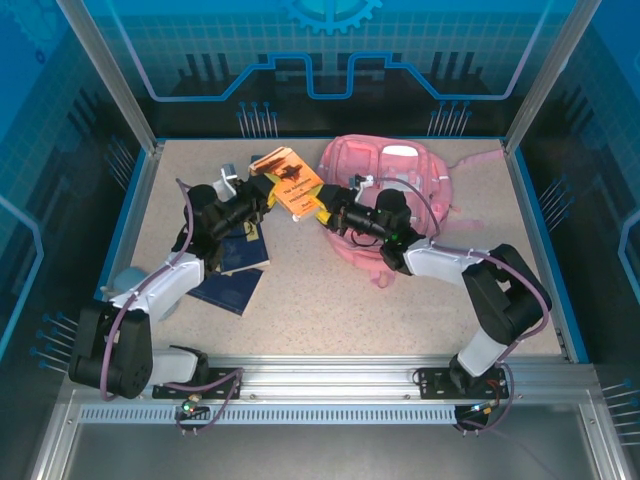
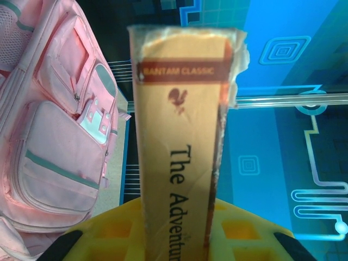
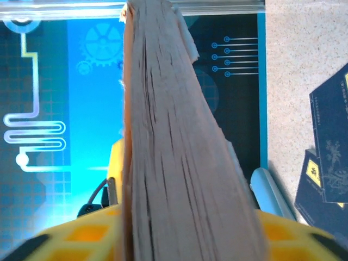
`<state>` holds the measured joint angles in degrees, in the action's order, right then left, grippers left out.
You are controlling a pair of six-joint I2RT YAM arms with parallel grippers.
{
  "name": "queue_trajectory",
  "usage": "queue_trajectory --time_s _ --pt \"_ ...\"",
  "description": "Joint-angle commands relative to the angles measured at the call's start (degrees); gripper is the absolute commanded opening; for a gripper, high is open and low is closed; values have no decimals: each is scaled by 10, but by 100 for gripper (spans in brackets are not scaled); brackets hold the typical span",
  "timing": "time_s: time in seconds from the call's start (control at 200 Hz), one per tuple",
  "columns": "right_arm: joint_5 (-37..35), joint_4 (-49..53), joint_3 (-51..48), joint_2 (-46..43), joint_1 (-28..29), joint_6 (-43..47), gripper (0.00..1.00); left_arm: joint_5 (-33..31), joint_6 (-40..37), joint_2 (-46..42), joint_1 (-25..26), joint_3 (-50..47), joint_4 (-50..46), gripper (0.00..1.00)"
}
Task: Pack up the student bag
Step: Pass the book, then open the student bag at the top-center of the table.
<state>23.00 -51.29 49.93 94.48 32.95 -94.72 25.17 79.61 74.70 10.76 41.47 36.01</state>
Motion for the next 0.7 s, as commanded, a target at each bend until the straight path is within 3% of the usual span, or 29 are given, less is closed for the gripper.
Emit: queue_trajectory --time_s 0.0,0.14,0.265,0.465,0.695 --pt "-17 24 -7 -27 -6 22 29 4 4 -15 4 17 15 22" --pt "-37 211 1 -97 -23 135 23 15 -46 -18 4 35 -87 48" --pt "-98 450 46 -166 -43 279 22 41 -210 8 14 96 -247 73" --pt "-174 668 68 -261 -101 412 22 53 -413 93 61 172 -389 78" --pt "-220 821 73 -352 -177 489 25 -67 -658 200 159 332 -583 80"
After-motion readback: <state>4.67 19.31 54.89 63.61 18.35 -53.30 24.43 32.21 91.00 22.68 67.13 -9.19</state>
